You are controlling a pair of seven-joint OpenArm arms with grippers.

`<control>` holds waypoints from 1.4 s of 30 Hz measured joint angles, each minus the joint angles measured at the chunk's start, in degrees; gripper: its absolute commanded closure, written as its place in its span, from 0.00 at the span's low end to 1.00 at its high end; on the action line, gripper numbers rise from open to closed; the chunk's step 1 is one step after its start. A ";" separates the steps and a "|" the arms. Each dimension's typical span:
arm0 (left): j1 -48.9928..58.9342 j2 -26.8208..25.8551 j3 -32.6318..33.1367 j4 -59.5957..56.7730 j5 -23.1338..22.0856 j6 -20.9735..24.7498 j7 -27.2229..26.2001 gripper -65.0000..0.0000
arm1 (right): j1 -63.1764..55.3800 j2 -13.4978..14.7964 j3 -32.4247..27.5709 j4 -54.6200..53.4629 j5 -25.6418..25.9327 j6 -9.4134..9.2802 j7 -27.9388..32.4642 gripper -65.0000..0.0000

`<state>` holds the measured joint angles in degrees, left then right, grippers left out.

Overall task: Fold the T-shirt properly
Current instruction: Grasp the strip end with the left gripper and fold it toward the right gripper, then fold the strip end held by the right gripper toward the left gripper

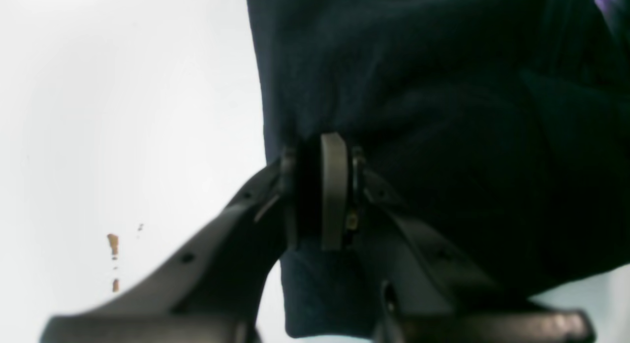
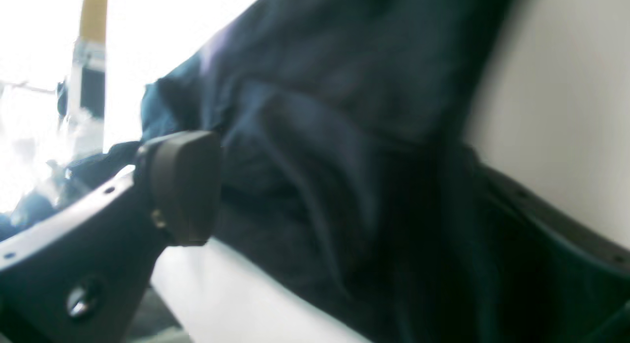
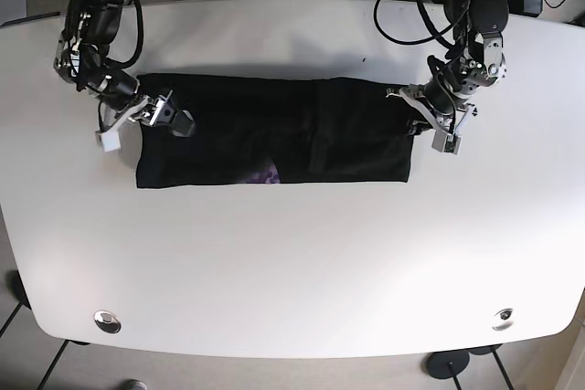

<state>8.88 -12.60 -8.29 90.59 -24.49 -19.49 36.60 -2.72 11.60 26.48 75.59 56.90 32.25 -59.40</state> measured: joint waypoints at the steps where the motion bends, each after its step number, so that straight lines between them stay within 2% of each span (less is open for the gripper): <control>1: 0.00 0.00 0.00 0.00 0.00 0.00 0.04 0.93 | 0.00 -0.26 -0.35 0.00 -0.04 -1.42 0.76 0.24; 4: 0.00 0.00 -0.02 0.00 0.00 0.02 0.15 0.93 | -0.09 -0.13 -1.42 -0.04 -1.31 -5.70 2.86 0.62; 6: 0.00 0.00 -0.02 0.00 -0.02 0.02 0.17 0.93 | 0.24 0.50 -3.80 -0.39 -2.27 -6.54 3.21 0.88; 7: 0.00 0.00 0.00 0.00 0.00 0.02 0.15 0.93 | 0.59 0.39 -4.50 -0.39 -2.21 -6.51 3.28 0.97; 11: 0.52 2.25 -0.24 -0.04 0.00 0.39 -0.28 0.93 | 1.01 0.81 -5.01 2.36 -1.79 -6.36 3.39 0.97; 16: 0.52 6.62 -0.09 -0.07 -0.02 0.15 -0.26 0.93 | -1.75 0.79 -6.12 17.92 -1.70 -6.54 3.28 0.97; 21: 0.33 11.50 0.98 -0.17 0.22 0.15 -0.04 0.93 | -2.54 1.46 -15.78 30.73 -2.16 -6.58 2.54 0.97; 23: 0.26 11.85 3.74 -0.17 0.44 0.22 -0.02 0.93 | -2.12 1.40 -22.25 34.36 -1.55 -9.01 2.60 0.97; 27: 0.20 12.11 5.38 -0.22 0.37 0.39 0.15 0.93 | -0.70 0.57 -30.29 34.51 -2.51 -10.21 2.49 0.97; 28: 0.20 12.11 5.35 -0.22 0.37 0.37 0.15 0.93 | -0.24 0.02 -31.93 34.27 -4.42 -10.23 2.75 0.97; 30: 0.20 12.11 5.35 -0.22 0.20 0.37 0.17 0.93 | 0.35 -4.07 -34.21 33.86 -15.23 -10.16 2.62 0.97; 35: 0.20 12.11 5.33 -0.22 0.20 0.37 0.15 0.93 | 0.39 -11.45 -34.56 33.70 -35.98 -9.75 2.80 0.94; 36: 0.22 12.11 5.35 -0.22 0.20 0.37 0.15 0.93 | 0.44 -12.09 -35.80 33.70 -38.40 -9.77 2.82 0.90; 37: 0.22 12.11 5.33 -0.22 0.20 0.37 0.15 0.93 | 0.59 -12.28 -38.29 33.70 -40.94 -9.75 2.78 0.78; 38: 0.22 12.11 5.31 -0.22 0.20 0.37 0.15 0.93 | 0.52 -12.50 -39.45 33.70 -41.75 -9.73 2.82 0.68; 39: 0.22 12.11 5.31 -0.13 0.17 0.39 0.17 0.93 | 0.52 -12.55 -40.92 33.70 -42.62 -9.75 2.82 0.53; 42: -0.68 12.11 5.29 -0.13 0.24 0.42 0.70 0.93 | 0.52 -12.55 -42.60 33.75 -42.77 -9.79 2.75 0.26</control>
<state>8.21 -0.49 -3.01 90.45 -24.25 -19.07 37.30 -2.20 -0.95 -16.12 109.34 14.13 22.46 -56.64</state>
